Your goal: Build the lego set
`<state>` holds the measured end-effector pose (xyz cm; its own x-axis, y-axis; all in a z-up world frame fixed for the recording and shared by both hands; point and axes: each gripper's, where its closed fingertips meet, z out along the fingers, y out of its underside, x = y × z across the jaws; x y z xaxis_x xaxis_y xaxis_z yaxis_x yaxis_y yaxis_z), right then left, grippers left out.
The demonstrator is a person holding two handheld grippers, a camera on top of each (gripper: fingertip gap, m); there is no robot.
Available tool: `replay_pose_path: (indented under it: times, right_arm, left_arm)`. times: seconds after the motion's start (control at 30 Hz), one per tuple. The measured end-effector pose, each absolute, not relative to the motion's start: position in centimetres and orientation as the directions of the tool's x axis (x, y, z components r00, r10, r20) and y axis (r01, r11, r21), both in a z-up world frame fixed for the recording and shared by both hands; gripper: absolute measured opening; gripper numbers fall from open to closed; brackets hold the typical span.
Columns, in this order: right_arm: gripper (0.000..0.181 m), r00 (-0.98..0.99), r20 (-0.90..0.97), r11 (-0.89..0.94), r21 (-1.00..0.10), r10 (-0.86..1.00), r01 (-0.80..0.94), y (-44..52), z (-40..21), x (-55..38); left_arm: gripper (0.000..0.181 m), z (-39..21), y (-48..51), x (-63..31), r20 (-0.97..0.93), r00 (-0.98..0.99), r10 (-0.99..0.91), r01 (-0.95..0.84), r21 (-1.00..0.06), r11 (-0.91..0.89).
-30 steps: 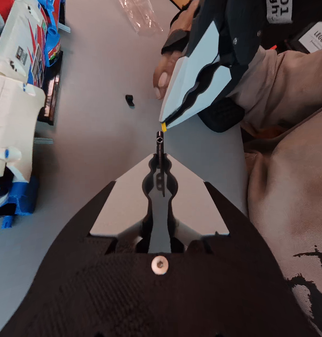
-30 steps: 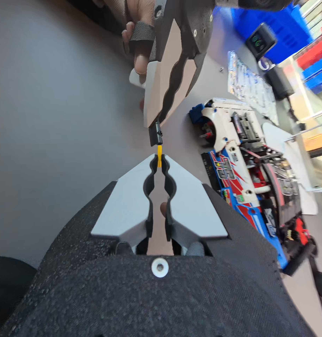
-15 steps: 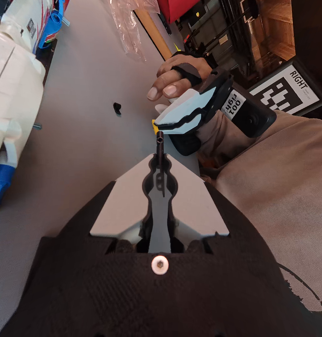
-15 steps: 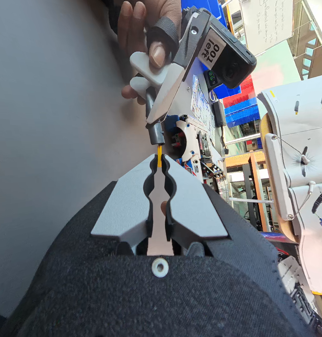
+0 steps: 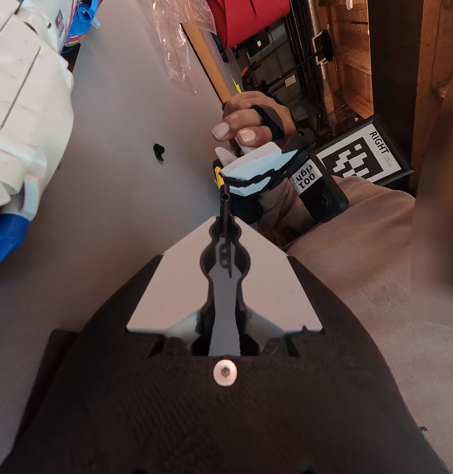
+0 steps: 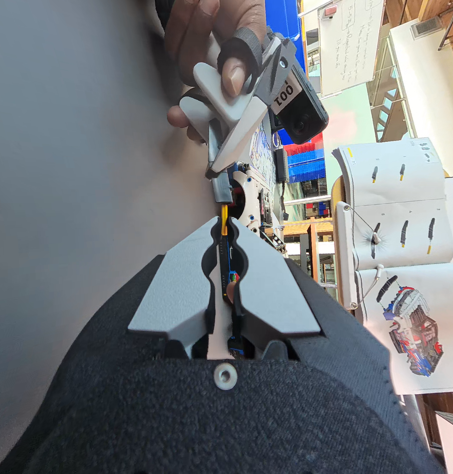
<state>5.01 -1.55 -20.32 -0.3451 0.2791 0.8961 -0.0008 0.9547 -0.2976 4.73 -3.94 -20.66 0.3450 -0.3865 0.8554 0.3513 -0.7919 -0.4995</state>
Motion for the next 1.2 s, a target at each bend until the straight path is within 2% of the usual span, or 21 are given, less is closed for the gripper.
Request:
replay_pose_path:
  times: [0.5, 1.03, 1.13, 1.2]
  right_arm:
    - [0.001, -0.321, 0.913, 0.964, -0.266, 0.25, -0.004, -1.61, -20.17, 5.06]
    - [0.0, -0.286, 0.952, 0.99, -0.129, 0.107, -0.06, -2.22, -20.48, 5.33]
    - [0.001, -0.284, 0.947, 0.984, -0.172, 0.15, -0.055, -2.1, -20.34, 5.27]
    - [0.001, -0.303, 0.929, 0.97, -0.237, 0.212, -0.051, -2.01, -20.34, 5.25]
  left_arm:
    - [0.004, -20.79, -3.9, 4.77, 0.873, 0.32, -0.367, 0.362, -0.471, -0.804]
    - [0.004, -21.27, -4.07, 4.75, 0.896, 0.307, -0.322, 0.37, -0.424, -0.827]
    - [0.004, -21.32, -4.15, 4.93, 0.888, 0.317, -0.333, 0.357, -0.436, -0.826]
    - [0.004, -21.35, -4.17, 5.06, 0.872, 0.34, -0.353, 0.338, -0.463, -0.819]
